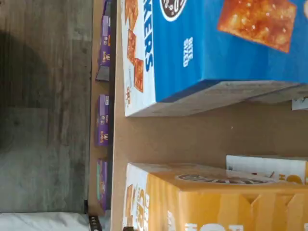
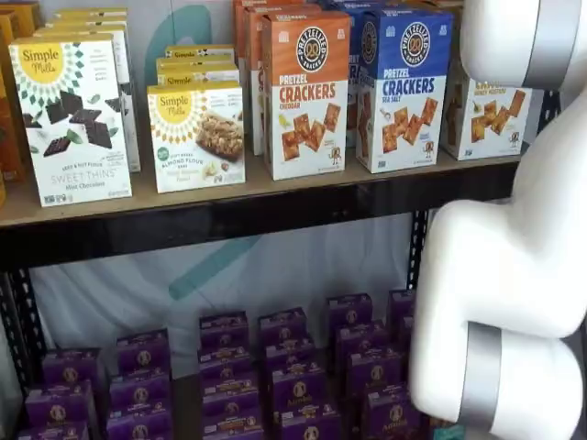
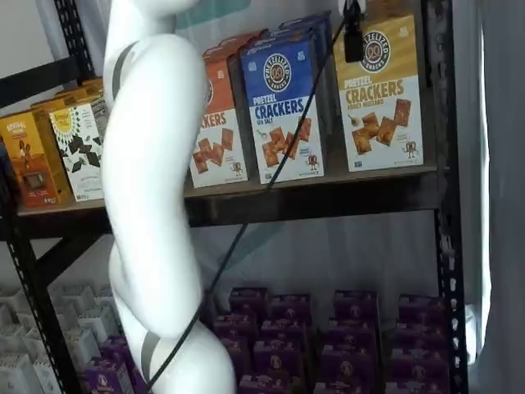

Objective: Retrieve the yellow and white box located on the top shelf, the sixth one from the left

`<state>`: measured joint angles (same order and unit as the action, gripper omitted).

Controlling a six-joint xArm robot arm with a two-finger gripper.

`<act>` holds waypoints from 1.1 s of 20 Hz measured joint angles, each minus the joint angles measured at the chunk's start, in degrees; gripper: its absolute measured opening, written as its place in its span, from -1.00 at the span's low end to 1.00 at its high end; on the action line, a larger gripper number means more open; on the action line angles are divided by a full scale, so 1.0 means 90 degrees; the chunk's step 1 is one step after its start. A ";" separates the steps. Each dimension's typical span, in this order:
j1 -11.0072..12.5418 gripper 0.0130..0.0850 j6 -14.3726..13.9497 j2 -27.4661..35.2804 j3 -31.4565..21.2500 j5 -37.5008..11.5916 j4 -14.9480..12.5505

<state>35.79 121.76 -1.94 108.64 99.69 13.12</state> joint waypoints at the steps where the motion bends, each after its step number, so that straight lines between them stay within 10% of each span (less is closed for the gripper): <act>1: -0.0014 1.00 -0.0009 0.0016 0.0028 0.0036 -0.0028; 20: -0.0174 1.00 -0.0025 -0.0277 -0.0420 -0.0146 -0.0353; 22: -0.0160 0.78 -0.0016 -0.0306 -0.0469 -0.0173 -0.0327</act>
<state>34.36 121.62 -4.69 104.42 98.14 10.17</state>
